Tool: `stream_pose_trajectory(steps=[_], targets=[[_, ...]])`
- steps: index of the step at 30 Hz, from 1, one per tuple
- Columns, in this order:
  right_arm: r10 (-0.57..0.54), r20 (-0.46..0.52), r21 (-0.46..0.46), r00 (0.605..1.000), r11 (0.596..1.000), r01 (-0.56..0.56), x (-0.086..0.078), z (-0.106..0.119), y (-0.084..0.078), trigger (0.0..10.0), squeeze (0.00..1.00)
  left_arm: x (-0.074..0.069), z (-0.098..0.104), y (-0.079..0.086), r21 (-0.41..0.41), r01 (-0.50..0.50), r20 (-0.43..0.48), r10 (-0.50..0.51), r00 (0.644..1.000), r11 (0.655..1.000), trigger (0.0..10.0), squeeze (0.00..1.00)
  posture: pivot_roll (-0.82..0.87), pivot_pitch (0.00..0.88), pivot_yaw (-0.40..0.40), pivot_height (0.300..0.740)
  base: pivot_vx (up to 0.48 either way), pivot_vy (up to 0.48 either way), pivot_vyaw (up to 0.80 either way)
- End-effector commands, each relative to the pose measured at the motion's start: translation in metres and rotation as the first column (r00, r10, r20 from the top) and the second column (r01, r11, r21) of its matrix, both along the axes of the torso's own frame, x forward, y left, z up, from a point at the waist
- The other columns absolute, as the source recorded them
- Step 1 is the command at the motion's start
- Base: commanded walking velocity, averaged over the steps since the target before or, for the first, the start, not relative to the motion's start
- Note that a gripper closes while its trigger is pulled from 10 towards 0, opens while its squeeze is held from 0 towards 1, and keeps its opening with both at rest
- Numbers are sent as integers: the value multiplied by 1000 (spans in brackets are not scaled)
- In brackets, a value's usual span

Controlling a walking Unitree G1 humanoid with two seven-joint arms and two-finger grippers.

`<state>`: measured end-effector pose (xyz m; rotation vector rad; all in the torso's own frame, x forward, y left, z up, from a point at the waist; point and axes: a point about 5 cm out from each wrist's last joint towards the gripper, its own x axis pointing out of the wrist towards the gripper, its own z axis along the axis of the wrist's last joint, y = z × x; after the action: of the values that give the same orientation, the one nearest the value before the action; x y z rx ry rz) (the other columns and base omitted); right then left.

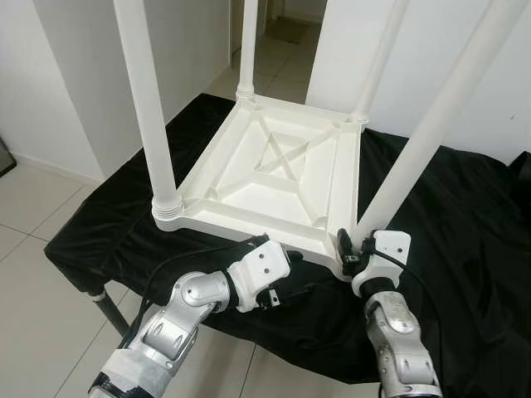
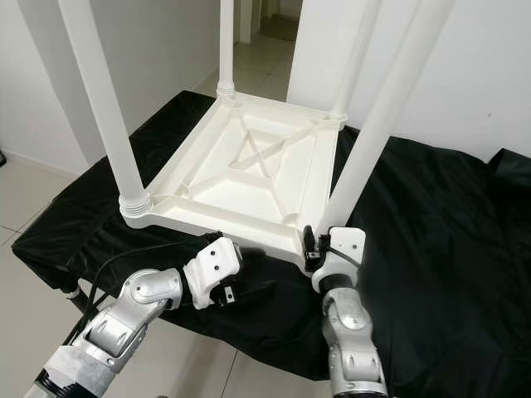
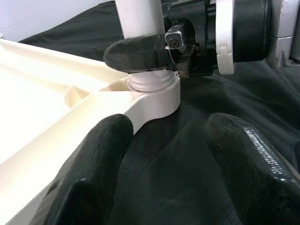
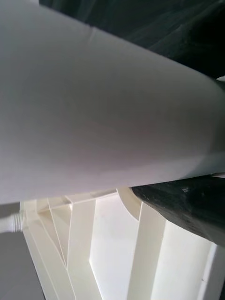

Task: Building children table

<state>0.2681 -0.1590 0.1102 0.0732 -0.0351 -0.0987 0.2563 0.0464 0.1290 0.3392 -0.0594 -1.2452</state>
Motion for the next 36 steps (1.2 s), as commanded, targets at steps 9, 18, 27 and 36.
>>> stream_pose_trajectory(steps=[9,18,27,36], targets=[[12,-68,50,998,999,-8,-3,-13,11,10000,0,2,1,-5,-16,-13,-2,13,1000,1000,10000,0,33,0,-88,740,0,0,0],[10,-54,30,998,999,-9,-2,-11,13,10000,1000,3,2,-4,-15,-11,-3,11,1000,1000,10000,0,36,0,-89,740,0,0,0],[37,-21,30,999,999,-36,-2,-8,10,10000,1000,5,3,-2,-13,-10,4,10,1000,1000,10000,0,38,0,-87,740,0,0,0],[231,39,-36,972,973,-230,-3,-3,-9,10000,0,4,3,-3,-11,-4,0,4,1000,1000,10000,0,29,0,-81,740,0,0,0]])
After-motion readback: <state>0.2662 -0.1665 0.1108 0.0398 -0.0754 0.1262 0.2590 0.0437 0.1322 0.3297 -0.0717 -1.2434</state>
